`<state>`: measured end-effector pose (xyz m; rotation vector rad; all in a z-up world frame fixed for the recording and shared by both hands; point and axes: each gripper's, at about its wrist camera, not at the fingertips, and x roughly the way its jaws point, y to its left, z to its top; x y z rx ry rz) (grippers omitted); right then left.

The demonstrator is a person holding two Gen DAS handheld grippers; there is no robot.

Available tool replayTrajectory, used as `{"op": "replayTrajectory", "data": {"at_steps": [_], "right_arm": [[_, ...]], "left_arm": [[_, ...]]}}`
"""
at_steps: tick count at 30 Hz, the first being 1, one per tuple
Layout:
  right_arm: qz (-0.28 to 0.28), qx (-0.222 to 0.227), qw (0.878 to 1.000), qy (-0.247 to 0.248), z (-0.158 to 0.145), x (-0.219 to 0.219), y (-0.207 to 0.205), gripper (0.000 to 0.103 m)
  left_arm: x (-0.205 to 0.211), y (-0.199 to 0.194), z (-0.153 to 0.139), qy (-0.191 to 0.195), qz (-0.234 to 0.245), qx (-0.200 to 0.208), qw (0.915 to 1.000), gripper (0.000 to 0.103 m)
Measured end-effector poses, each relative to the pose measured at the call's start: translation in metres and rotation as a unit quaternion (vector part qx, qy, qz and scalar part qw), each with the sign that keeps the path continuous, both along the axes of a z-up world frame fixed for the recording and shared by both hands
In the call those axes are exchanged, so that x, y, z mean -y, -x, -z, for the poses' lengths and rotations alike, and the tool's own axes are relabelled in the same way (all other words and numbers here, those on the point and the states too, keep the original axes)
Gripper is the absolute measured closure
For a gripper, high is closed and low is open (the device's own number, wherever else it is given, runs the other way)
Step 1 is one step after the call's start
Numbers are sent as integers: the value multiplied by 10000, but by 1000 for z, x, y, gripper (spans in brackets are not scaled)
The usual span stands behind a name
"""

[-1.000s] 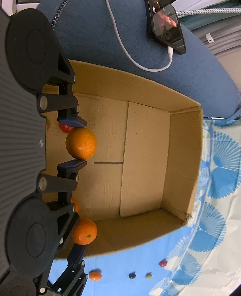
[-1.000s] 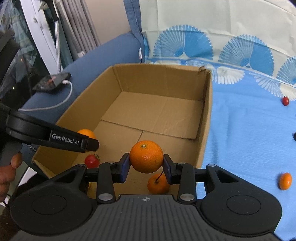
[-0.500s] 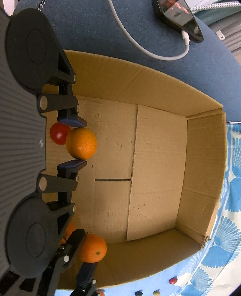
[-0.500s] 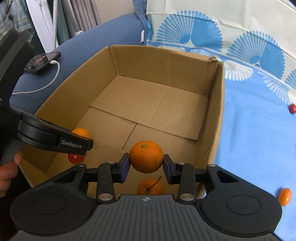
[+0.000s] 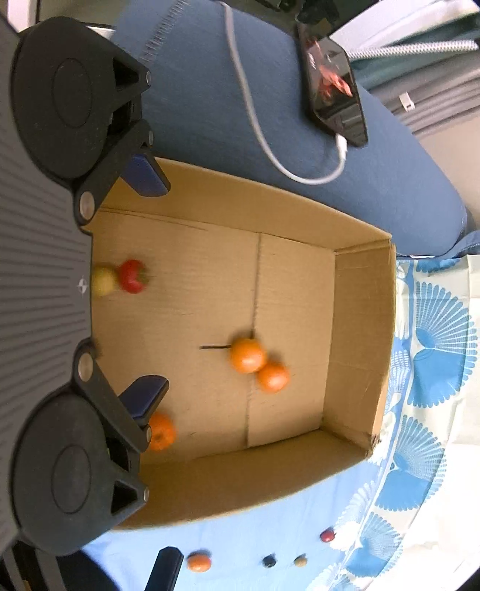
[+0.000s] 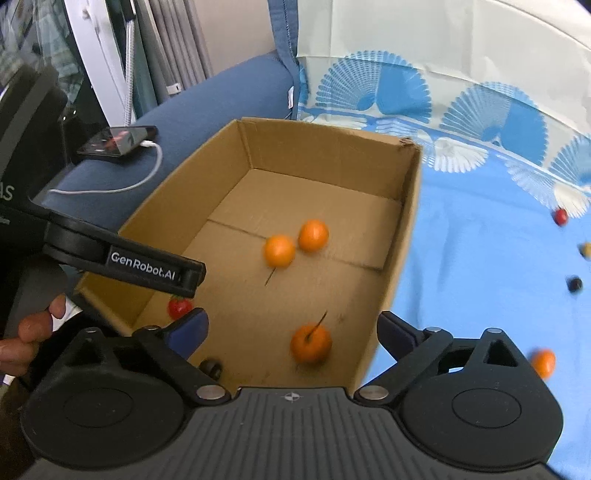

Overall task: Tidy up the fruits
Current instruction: 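Open the left tool releasing its orange while the right tool releases its orange, then lift both tools out of the box and back toward the fruits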

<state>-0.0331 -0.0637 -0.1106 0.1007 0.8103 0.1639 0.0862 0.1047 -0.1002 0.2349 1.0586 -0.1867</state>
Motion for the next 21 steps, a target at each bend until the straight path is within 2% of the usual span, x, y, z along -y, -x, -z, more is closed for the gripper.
{"op": "replayTrajectory", "data": {"at_steps": [7,15,21], "right_arm": [[445,400,9982,-64,-27,-5,66,3],[757,1022,9918,-122,-54,-8,124,1],[758,1381,9874,-121,-67,-13,156,1]], "left_arm": [[-12,64,-25,74,71,146,9998,0],[-23,127,-59,253,83,642,9976,0],[-23,163,-77,317,196,949,9948,0]]}}
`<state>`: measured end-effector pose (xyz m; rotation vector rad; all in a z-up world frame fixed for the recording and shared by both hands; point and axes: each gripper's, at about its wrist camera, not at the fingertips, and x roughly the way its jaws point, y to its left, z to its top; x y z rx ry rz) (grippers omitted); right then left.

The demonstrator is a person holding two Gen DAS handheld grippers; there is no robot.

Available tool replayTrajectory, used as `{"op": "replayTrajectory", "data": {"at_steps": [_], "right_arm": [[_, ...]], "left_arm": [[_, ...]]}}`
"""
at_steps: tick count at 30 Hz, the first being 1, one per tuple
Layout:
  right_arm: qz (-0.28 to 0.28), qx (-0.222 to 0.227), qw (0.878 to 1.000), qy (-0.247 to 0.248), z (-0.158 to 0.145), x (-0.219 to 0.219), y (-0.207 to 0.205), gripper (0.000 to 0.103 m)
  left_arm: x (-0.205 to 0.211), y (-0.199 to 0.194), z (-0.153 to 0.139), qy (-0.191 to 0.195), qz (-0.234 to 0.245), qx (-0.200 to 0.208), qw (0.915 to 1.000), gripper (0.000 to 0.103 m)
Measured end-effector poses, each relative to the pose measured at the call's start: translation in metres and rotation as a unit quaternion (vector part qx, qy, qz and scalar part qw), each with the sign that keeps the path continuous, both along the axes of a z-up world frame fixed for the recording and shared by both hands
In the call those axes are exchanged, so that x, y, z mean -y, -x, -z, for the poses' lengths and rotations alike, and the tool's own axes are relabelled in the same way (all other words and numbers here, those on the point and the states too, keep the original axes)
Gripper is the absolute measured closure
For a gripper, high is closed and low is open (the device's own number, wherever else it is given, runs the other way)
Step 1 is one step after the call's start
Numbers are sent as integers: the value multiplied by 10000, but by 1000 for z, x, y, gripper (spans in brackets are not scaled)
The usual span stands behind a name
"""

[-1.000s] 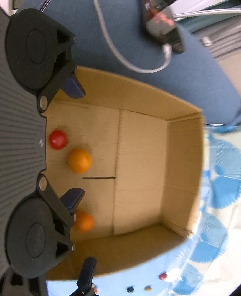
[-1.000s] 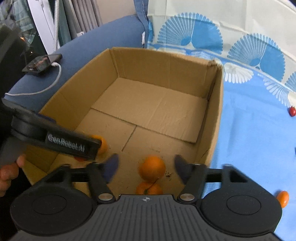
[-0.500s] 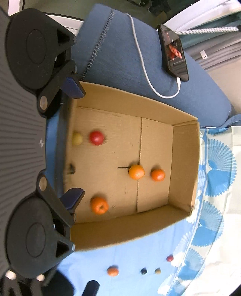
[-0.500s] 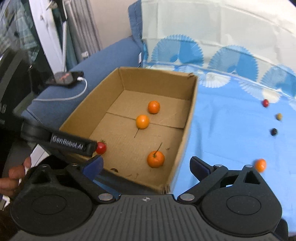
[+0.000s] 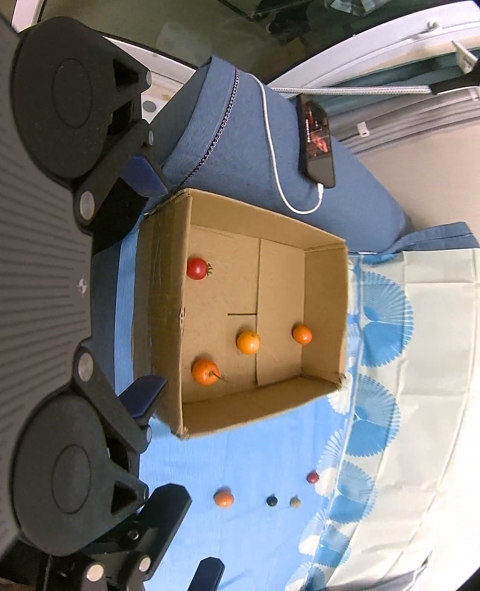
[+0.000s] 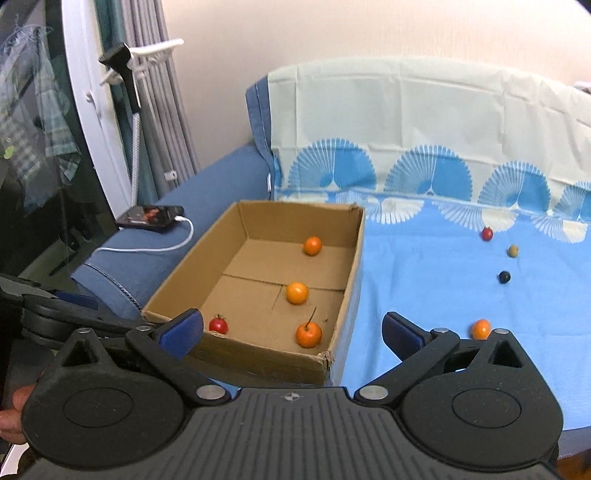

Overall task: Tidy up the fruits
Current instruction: 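Lift both tools out of the box and back toward the fruits, then grasp another small orange with the left tool while the right tool approaches the dark cherry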

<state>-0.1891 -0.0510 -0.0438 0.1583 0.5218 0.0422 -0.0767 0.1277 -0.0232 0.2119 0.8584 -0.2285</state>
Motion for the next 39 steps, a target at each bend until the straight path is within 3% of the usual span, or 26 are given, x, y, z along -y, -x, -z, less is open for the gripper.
{"op": "replayTrajectory", "data": {"at_steps": [11,29,39], "right_arm": [[81,511,9987,31,-13,10,25,1],[558,296,9980,-70,12,53,19,1],[1655,-101,9861,65,55,139,6,1]], "left_arm": [[9,18,-17,6,59,250,9997,0],[55,-4,-1,-146,406,25,9991,0],[112,-30,22,-248,775,-300,9962,0]]}}
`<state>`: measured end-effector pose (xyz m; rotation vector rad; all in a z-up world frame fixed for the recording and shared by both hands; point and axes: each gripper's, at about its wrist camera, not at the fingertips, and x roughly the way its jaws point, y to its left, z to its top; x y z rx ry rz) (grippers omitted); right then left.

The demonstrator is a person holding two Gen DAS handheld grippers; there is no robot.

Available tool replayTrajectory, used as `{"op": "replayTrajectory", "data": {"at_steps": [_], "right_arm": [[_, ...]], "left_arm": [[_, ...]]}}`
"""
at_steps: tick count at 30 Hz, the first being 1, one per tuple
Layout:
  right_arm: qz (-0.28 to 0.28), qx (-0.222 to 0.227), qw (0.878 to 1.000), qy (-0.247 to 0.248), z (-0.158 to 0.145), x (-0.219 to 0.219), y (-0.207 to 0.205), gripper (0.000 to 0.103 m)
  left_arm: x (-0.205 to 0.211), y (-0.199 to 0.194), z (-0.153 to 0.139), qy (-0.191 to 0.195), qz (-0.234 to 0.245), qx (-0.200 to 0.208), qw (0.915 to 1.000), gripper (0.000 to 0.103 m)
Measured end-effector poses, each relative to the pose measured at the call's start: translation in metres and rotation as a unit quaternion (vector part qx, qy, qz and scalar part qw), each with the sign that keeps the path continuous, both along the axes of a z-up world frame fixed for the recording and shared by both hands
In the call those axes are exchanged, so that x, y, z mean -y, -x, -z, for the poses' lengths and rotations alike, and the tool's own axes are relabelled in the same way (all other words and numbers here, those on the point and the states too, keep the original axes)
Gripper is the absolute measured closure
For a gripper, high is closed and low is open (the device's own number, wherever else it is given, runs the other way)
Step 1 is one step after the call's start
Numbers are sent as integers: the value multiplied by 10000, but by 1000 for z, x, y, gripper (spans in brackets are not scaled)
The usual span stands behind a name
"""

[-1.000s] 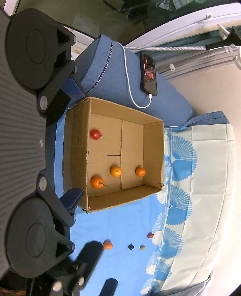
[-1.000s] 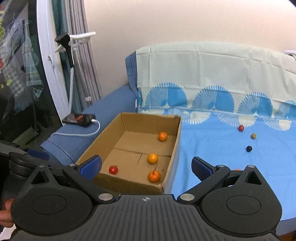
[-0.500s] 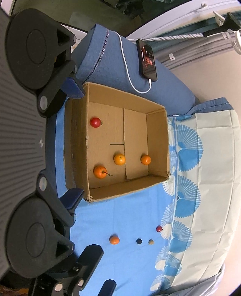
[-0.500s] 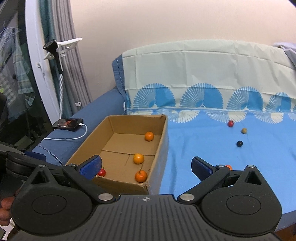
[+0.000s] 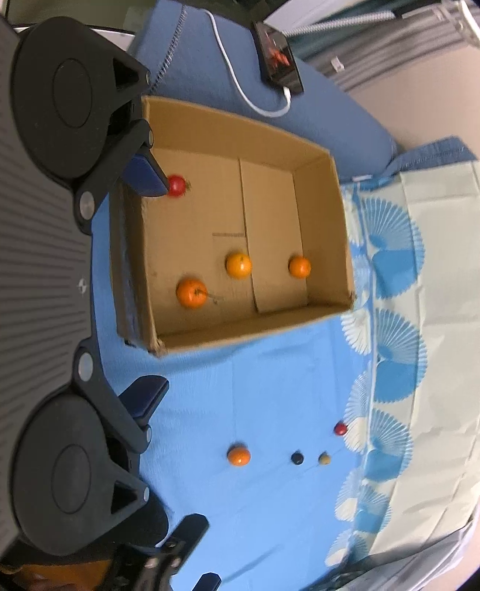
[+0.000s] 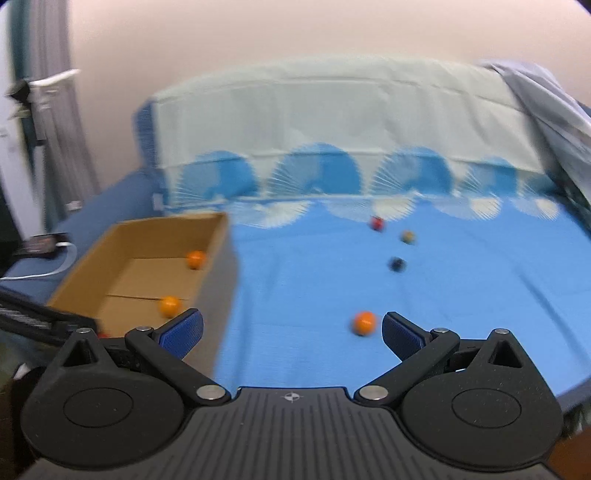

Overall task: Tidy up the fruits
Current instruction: 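Grasp another small orange with the left tool while the right tool approaches the dark cherry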

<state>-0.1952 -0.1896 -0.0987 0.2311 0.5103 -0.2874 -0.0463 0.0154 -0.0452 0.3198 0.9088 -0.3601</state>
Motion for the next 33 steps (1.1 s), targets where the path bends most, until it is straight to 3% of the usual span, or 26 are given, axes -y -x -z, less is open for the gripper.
{"op": "replayTrajectory", "data": {"at_steps": [8,13,17,25,26,28,29,33], "right_arm": [[909,-117,9958,78,28,93,-18,1],[1301,-18,9906,418,55,157,-32,1],[1471,-177,9867,663,84,209,-61,1],[1424,-485,9885,163,140,276,-111,1],[1346,-511,9895,147,145,278,-117,1],[1126,-558,9920,132,158,283,-132,1],[997,-585,9932,150,165,286,-141,1],[517,-513,9968,334,178,287,-174,1]], "left_arm": [[67,-26,25,116,433,-322,9985,0],[142,-46,64,276,892,-751,9928,0],[204,-60,101,339,1325,-775,9876,0],[288,-95,173,313,1653,-1195,9785,1],[291,-98,179,333,1675,-1224,9777,5],[296,-107,191,366,1663,-1345,9762,36],[297,-111,198,377,1643,-1476,9746,62],[286,-122,201,689,1490,-1509,9748,66]]}}
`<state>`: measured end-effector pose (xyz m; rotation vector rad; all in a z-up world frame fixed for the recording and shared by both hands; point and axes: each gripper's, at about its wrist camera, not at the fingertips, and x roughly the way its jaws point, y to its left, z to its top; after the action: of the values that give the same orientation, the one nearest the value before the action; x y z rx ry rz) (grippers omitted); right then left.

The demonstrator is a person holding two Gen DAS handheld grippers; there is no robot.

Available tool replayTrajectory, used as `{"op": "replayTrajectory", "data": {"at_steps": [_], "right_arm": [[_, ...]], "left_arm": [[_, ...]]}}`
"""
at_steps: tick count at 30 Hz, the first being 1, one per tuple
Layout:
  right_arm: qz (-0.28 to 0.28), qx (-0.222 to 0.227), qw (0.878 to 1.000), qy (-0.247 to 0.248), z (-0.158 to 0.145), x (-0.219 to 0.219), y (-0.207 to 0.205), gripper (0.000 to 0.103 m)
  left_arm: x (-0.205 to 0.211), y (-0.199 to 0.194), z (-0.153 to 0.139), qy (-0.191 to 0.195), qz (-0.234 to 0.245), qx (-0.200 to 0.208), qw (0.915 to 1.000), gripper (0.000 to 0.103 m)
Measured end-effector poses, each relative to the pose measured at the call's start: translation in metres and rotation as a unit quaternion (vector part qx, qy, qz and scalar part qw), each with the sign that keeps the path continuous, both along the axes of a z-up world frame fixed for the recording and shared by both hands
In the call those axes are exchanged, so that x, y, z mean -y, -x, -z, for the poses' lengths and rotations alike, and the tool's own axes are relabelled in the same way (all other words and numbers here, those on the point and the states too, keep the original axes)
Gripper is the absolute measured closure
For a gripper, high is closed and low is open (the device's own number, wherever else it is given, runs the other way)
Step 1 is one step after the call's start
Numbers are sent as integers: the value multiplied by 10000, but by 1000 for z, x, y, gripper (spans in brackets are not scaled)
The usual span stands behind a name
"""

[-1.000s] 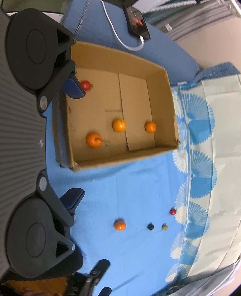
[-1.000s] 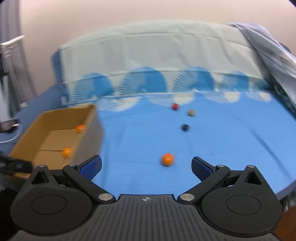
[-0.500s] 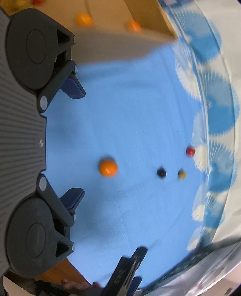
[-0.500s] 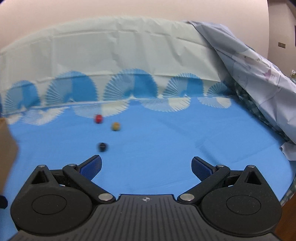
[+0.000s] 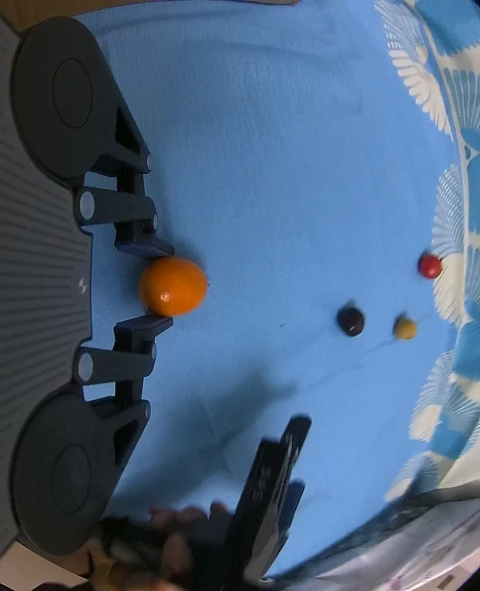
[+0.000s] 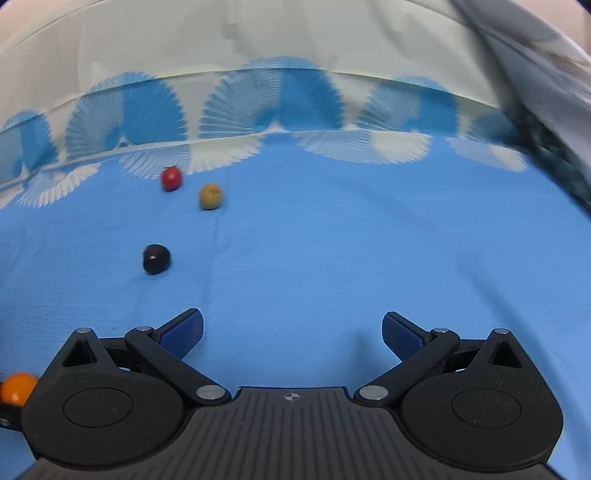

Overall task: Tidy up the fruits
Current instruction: 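Grasp another small orange with the left tool while the right tool approaches the dark cherry, then grasp the dark cherry with the right tool while the left tool holds the orange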

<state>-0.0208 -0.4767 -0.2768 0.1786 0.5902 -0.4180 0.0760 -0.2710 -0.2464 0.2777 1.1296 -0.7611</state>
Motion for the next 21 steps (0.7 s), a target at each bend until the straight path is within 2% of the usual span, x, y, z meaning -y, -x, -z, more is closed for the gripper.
{"op": "replayTrajectory", "data": {"at_steps": [8,11,13,14,15,17,18,19,21], "right_arm": [[-805,104,9965,202,16,-15,-77,1],[-1063,-77,9936,371,25,-30,-96,4],[-1101,-53,9927,497,23,-36,-98,5],[-1108,-53,9925,512,23,-36,-98,6],[-1109,-50,9926,488,23,-35,-98,6],[-1114,-66,9929,406,23,-32,-99,6],[-1118,-77,9929,397,23,-32,-100,6],[-1162,-80,9924,407,23,-33,-99,9],[-1473,-12,9885,337,18,-37,-98,35]], "left_arm": [[-22,-30,-2,-26,-490,165,9987,66],[-22,-40,-6,-10,-536,136,9985,65],[-20,-49,-7,69,-567,88,9983,52],[-19,-51,-8,110,-603,111,9981,43],[-19,-51,-8,124,-639,157,9978,40],[-15,-54,-6,151,-655,133,9976,44],[-16,-55,-5,173,-658,72,9977,61],[-17,-54,-5,164,-655,73,9977,65],[-19,-52,-7,157,-649,64,9977,65]]}}
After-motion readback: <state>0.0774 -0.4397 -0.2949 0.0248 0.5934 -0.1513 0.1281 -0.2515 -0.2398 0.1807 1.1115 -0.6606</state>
